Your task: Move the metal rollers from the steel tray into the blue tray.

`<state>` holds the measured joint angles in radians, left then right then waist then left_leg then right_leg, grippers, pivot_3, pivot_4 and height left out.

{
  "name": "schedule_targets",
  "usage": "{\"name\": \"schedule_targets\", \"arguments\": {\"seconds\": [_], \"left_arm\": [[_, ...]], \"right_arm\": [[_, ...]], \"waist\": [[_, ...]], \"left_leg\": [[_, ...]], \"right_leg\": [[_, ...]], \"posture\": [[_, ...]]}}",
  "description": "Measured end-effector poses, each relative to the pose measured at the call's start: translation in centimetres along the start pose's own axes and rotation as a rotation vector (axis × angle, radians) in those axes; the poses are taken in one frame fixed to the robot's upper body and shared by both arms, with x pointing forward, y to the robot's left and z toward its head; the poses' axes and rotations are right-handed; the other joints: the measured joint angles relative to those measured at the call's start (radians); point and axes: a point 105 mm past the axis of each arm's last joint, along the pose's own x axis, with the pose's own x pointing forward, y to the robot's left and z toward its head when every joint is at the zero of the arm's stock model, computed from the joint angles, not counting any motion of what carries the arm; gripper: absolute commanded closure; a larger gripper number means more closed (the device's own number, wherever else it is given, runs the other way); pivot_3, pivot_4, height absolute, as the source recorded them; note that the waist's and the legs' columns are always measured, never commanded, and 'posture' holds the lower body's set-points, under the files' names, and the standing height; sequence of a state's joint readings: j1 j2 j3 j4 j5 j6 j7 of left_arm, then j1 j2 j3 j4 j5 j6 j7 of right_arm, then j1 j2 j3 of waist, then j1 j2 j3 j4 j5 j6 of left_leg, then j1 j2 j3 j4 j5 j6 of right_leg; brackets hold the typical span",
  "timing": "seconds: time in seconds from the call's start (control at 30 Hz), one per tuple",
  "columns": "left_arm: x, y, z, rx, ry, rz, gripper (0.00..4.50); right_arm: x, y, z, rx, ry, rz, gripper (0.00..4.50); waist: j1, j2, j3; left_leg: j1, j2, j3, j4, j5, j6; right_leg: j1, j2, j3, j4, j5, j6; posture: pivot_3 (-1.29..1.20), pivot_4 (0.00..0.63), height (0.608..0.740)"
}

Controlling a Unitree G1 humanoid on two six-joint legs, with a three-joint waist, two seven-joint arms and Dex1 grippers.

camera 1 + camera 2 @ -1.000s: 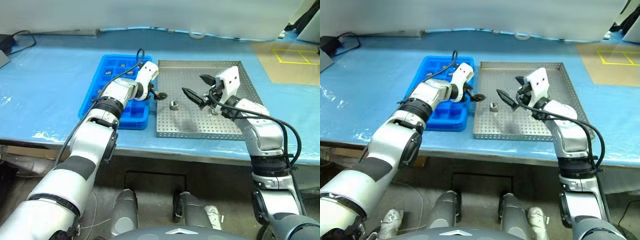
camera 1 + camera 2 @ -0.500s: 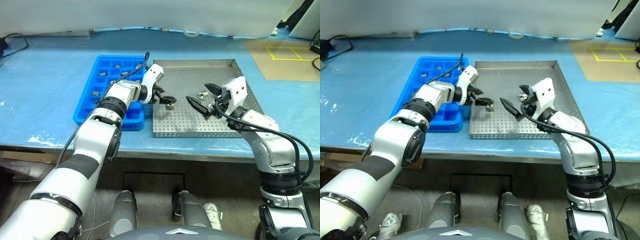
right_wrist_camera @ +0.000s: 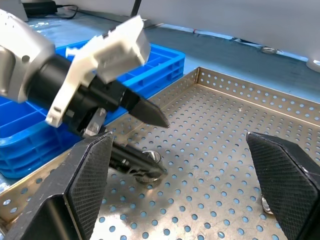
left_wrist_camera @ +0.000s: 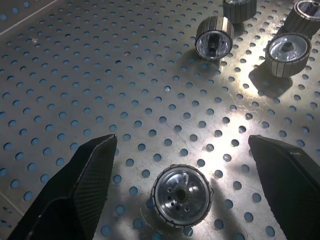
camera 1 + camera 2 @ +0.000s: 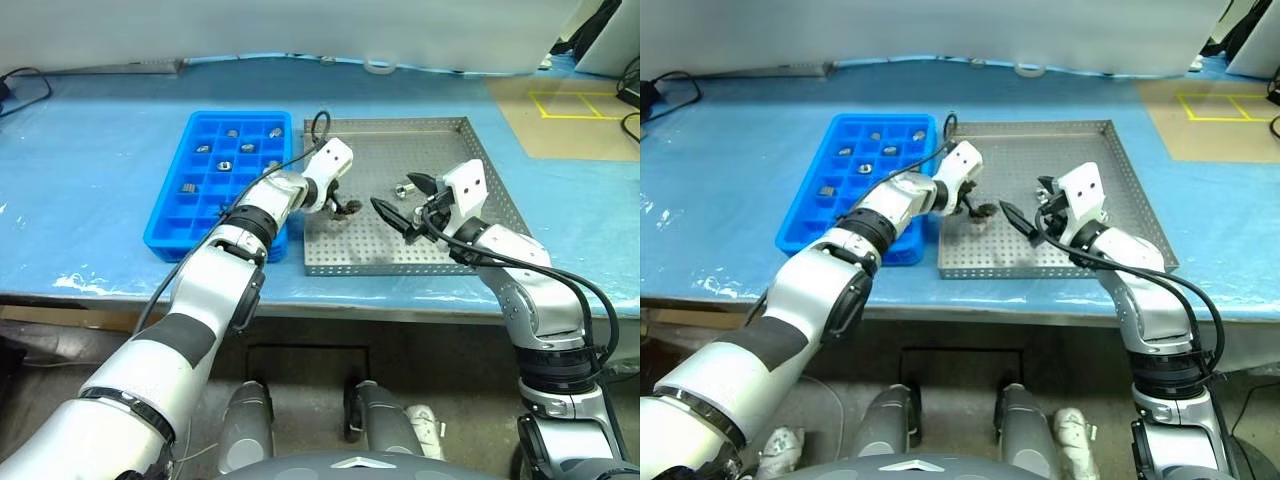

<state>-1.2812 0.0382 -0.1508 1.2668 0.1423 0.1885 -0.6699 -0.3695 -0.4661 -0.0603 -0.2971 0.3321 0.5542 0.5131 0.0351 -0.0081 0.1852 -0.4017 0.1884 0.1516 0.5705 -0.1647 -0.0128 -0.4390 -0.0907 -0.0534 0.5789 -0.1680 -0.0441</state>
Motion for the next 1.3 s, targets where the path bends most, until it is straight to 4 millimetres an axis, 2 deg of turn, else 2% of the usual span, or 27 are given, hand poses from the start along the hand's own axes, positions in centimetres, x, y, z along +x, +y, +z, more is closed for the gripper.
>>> {"name": "schedule_targets", "arguments": {"seconds": [0.07,0.2,0.57,0.67,0.73,0.8,0.9,1.03,1.3], "left_arm": [[0.0,0.2,-1.4,0.03,0.051,0.021,0.02],[-0.1,0.4,-1.6,0.064,0.071,0.032,0.02],[0.4,0.1,-1.9,0.024,0.074,0.054,0.02],[0.3,0.0,-2.2,0.023,0.078,0.041,0.62],[0.3,0.0,-2.2,0.023,0.078,0.039,1.26],[0.3,0.0,-2.2,0.027,0.081,0.044,1.26],[0.2,-0.1,-2.3,0.044,0.076,0.022,1.87],[0.2,-0.3,-2.2,0.051,0.06,-0.005,3.11],[-0.2,-1.0,-1.9,-0.036,-0.012,-0.106,3.11]], "right_arm": [[0.0,0.0,-0.1,-0.002,0.003,-0.005,0.0],[0.1,0.0,-0.1,-0.004,0.004,-0.008,0.0],[0.4,0.1,-0.3,-0.01,0.004,-0.027,0.0],[0.3,0.1,-0.3,-0.012,0.002,-0.029,0.0],[0.4,0.1,-0.3,-0.01,-0.001,-0.031,0.0],[0.4,0.1,-0.3,-0.009,-0.002,-0.031,0.0],[0.4,0.1,-0.4,-0.009,-0.003,-0.035,0.0],[0.5,0.0,-0.7,-0.004,0.005,-0.042,0.0],[0.8,-0.3,-0.9,-0.003,0.008,-0.043,0.0]], "waist": [[-0.001,0.0,0.0],[-0.001,0.0,0.0],[0.0,0.001,-0.001],[-0.001,0.001,-0.001],[-0.001,0.001,-0.001],[-0.001,0.001,-0.001],[-0.002,0.002,-0.001],[-0.005,0.002,-0.001],[-0.005,0.002,-0.001]], "left_leg": [[0.0,0.0,0.0,0.0,0.0,0.0],[0.002,0.0,0.0,0.0,0.0,0.0],[0.009,0.0,0.0,-0.001,-0.002,-0.003],[0.018,0.0,0.0,-0.005,-0.002,-0.003],[0.018,0.0,0.0,-0.006,-0.002,-0.004],[0.018,0.0,0.0,-0.006,-0.002,-0.004],[0.018,0.0,0.0,-0.006,-0.002,-0.004],[0.018,0.0,0.0,-0.007,-0.002,-0.004],[0.017,0.0,0.0,-0.009,-0.002,-0.003]], "right_leg": [[0.0,0.0,0.0,0.0,0.0,0.0],[0.002,0.0,0.0,0.0,0.0,0.0],[0.01,0.0,0.0,-0.003,0.0,0.0],[0.018,-0.001,0.0,-0.007,-0.001,0.001],[0.018,-0.001,0.0,-0.008,-0.002,0.004],[0.018,-0.001,0.0,-0.007,-0.002,0.004],[0.018,-0.001,0.0,-0.007,-0.002,0.004],[0.018,-0.001,0.0,-0.008,-0.001,0.002],[0.017,-0.002,0.0,-0.009,-0.001,0.002]], "posture": [[-0.29,0.15,0.74],[-0.29,0.15,0.74],[-0.3,0.15,0.74],[-0.3,0.15,0.74],[-0.3,0.15,0.74],[-0.3,0.15,0.74],[-0.3,0.15,0.74],[-0.29,0.15,0.74],[-0.27,0.15,0.74]]}}
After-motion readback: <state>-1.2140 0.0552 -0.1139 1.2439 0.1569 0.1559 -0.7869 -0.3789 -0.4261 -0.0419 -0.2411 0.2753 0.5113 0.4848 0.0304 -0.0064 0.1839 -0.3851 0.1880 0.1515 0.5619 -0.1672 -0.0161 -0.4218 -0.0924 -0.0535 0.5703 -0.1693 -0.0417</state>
